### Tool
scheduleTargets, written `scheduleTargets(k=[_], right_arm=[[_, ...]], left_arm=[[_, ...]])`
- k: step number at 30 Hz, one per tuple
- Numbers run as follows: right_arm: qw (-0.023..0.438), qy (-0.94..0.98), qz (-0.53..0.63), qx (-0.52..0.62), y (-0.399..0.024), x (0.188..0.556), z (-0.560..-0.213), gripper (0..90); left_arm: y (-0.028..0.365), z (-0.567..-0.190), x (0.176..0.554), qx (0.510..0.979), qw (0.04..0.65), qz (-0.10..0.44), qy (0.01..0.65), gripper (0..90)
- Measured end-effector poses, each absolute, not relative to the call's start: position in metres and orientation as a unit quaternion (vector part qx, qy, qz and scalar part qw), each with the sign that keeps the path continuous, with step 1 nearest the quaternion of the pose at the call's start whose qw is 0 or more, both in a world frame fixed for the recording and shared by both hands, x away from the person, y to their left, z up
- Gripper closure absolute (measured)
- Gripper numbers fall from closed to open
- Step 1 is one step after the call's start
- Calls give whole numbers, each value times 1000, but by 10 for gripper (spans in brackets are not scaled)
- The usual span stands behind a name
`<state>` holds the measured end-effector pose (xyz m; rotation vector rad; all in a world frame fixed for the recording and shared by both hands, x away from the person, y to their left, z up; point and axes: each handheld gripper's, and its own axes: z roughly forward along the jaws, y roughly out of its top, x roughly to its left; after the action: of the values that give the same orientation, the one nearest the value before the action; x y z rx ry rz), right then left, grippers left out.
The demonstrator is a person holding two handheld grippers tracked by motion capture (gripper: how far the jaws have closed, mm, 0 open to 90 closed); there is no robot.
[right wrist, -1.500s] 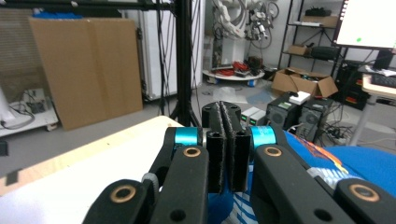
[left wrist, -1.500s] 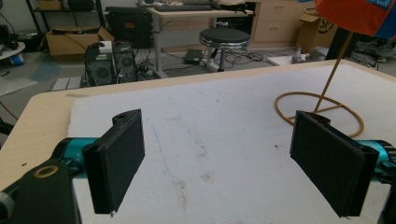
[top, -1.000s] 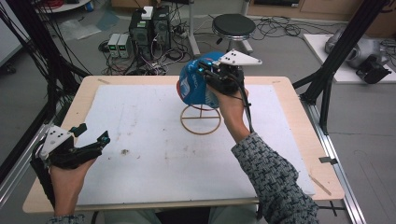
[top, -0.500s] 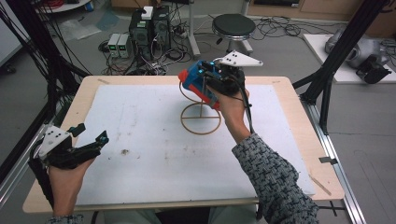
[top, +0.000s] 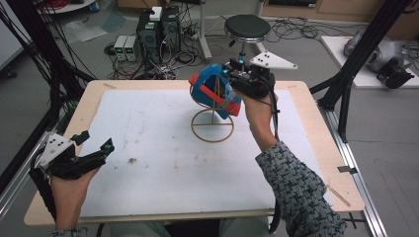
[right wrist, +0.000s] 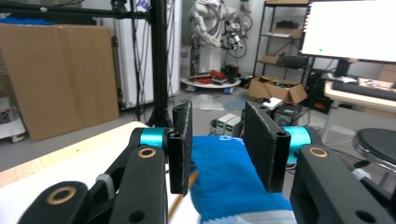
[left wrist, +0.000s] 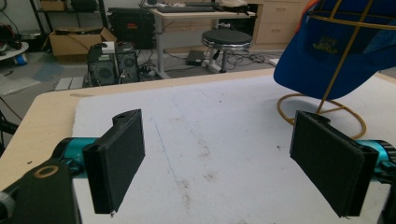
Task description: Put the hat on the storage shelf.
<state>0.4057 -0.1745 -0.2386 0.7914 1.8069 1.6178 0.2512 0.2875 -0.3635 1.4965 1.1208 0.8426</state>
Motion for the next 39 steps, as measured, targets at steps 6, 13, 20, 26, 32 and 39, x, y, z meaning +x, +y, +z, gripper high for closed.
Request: scheduleTargets(k=[6, 13, 20, 26, 32, 39], right_arm=[[305, 663, 608, 313, -197, 403, -240, 568], [329, 642, 603, 341, -234, 395, -245, 476], [358, 616, 599, 366, -269, 382, -249, 321], [372, 601, 593, 386, -297, 369, -261, 235], [375, 586, 594, 404, -319, 357, -275, 205], [376, 578, 594, 415, -335, 343, -292, 183]], left_arm=[[288, -365, 251, 624, 517, 351, 469, 182], [287, -368, 253, 627, 515, 348, 469, 182], [286, -370, 254, 628, 515, 346, 470, 182], [284, -371, 254, 630, 514, 345, 469, 182], [281, -371, 254, 632, 514, 345, 467, 181], [280, -372, 255, 633, 513, 344, 466, 181]])
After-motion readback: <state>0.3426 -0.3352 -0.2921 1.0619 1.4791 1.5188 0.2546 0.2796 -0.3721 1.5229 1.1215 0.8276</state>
